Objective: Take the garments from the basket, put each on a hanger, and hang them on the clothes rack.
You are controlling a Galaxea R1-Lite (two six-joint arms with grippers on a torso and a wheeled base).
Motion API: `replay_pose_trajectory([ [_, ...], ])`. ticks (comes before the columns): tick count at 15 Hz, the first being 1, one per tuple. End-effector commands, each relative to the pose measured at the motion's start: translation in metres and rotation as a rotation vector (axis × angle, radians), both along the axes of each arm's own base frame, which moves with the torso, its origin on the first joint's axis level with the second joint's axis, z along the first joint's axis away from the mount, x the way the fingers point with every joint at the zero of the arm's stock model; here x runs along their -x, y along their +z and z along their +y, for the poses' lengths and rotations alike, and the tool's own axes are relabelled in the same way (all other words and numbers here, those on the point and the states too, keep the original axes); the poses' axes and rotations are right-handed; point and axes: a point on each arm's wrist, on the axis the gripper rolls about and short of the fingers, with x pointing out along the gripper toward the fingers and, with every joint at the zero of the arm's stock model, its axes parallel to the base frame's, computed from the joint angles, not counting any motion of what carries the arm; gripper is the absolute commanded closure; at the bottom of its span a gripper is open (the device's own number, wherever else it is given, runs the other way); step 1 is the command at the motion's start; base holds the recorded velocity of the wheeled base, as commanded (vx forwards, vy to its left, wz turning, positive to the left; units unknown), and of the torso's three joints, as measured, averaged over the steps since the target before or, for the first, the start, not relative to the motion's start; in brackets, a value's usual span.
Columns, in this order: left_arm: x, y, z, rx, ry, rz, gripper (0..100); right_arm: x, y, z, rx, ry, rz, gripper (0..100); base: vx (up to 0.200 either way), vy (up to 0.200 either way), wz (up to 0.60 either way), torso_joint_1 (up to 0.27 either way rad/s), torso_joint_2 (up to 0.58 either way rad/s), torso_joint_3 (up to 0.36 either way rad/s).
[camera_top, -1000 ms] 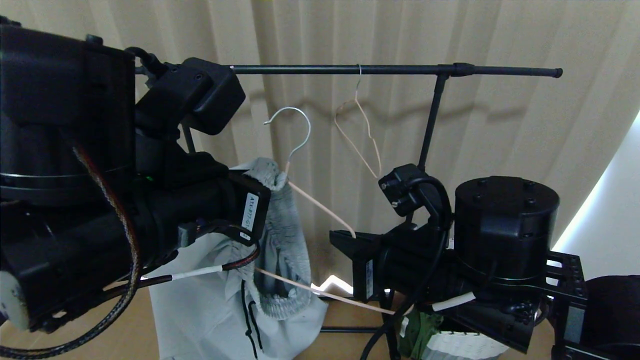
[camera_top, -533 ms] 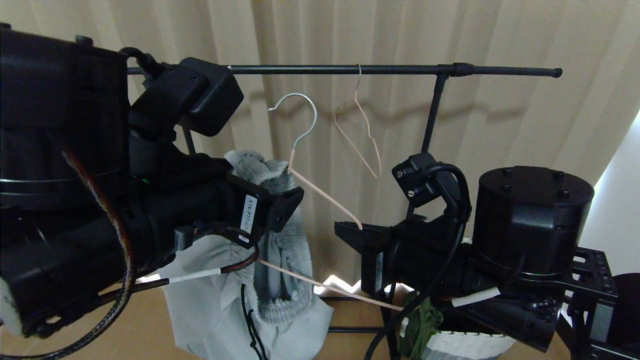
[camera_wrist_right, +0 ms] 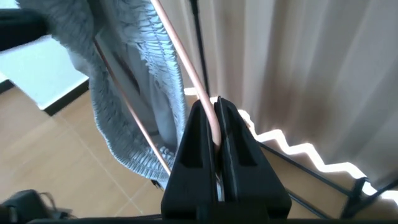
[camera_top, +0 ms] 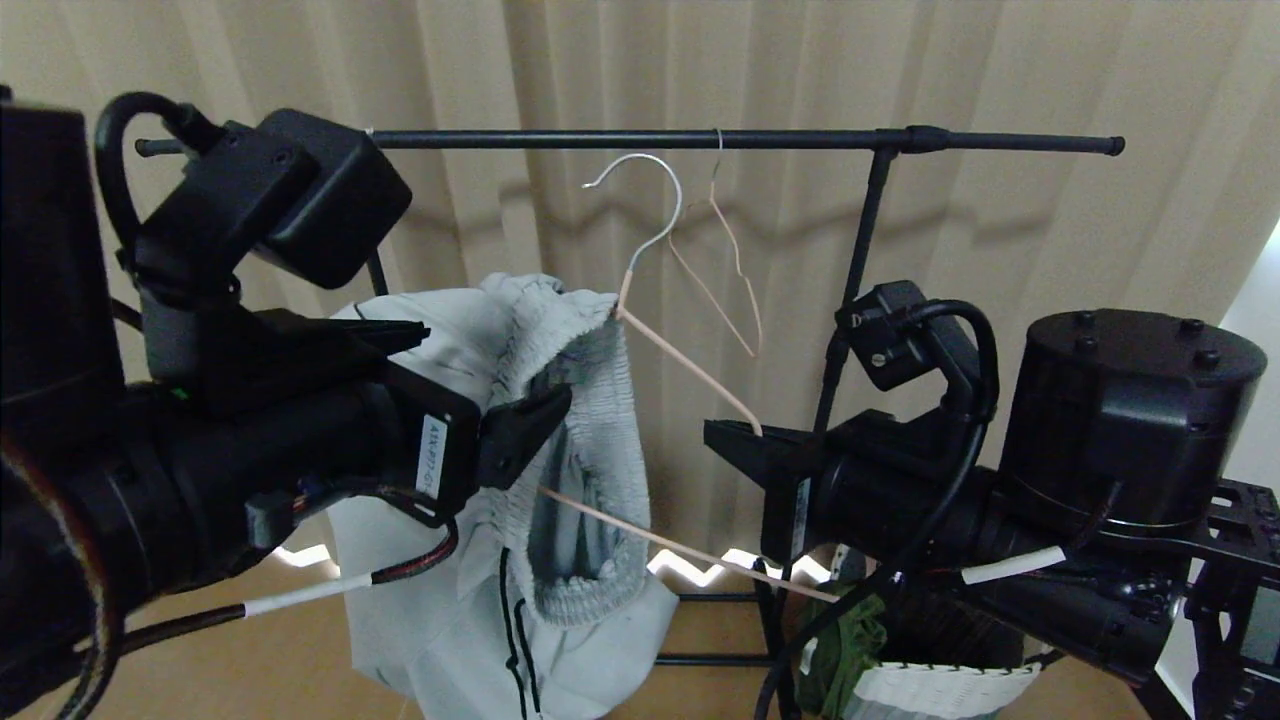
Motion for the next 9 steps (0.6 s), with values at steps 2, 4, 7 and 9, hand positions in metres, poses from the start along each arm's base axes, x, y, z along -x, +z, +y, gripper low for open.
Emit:
replay_pose_trajectory([
  [2,0.013,-0.01,0.009,-0.008,-0.052,-0.046,0,-0.001,0.0,-0.009,0.002,-0.023,-0.002,100,0.0,0.0,0.0,0.0,0.0,0.0],
  [4,0.017,-0.01,0.014,0.003,-0.13,-0.093,0,-0.001,0.0,-0.014,0.009,-0.034,-0.008,100,0.0,0.0,0.0,0.0,0.0,0.0],
  [7,0.017,-0.006,0.031,0.003,-0.195,-0.14,0,0.001,-0.004,-0.034,0.082,-0.06,-0.047,100,0.0,0.0,0.0,0.0,0.0,0.0],
  [9,0.017,-0.004,0.038,-0.006,-0.27,-0.164,0,0.005,-0.002,-0.04,0.09,-0.06,-0.061,100,0.0,0.0,0.0,0.0,0.0,0.0],
])
